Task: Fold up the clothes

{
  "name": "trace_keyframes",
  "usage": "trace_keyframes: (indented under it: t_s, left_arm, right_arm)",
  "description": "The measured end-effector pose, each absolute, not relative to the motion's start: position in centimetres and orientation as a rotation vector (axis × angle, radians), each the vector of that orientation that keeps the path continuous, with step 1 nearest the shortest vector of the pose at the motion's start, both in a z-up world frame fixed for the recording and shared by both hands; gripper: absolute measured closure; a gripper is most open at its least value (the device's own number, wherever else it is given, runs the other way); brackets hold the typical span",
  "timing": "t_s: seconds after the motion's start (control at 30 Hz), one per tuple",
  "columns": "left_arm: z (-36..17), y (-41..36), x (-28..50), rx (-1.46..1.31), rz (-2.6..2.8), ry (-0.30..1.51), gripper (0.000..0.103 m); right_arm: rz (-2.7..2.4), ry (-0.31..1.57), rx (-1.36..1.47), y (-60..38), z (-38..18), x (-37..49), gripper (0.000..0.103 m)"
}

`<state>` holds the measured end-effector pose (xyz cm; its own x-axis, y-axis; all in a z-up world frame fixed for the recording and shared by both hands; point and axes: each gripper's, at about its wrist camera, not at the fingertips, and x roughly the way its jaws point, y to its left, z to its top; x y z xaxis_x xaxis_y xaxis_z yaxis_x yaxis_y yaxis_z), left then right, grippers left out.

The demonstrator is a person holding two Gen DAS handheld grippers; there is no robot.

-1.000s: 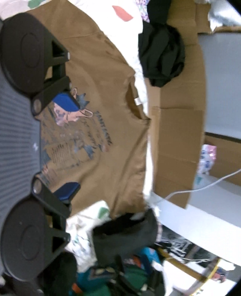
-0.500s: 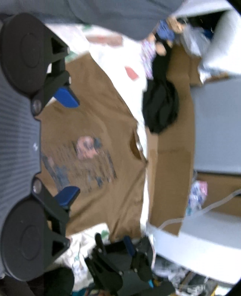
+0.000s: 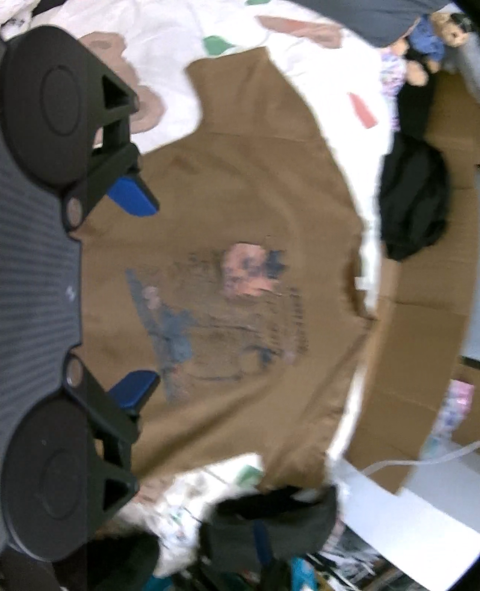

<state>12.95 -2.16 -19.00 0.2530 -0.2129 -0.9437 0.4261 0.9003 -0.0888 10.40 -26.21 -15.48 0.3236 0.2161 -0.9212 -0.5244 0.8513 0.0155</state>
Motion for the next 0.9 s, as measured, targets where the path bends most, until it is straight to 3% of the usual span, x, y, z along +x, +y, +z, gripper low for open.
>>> trace_keyframes:
  t_s: [0.33, 0.9]
  left_arm:
    - [-25.7, 0.3, 7.9, 0.240, -0.431, 1.330, 0.020]
    - [-31.4, 7.4, 6.9, 0.392, -0.387, 1.535, 0.018]
  right_arm:
    - [0.511, 1.291, -0.321, -28.4, -24.5, 6.5, 0.024]
    - [0.527, 1.436, -0.329, -29.4, -28.6, 3.2, 0.029]
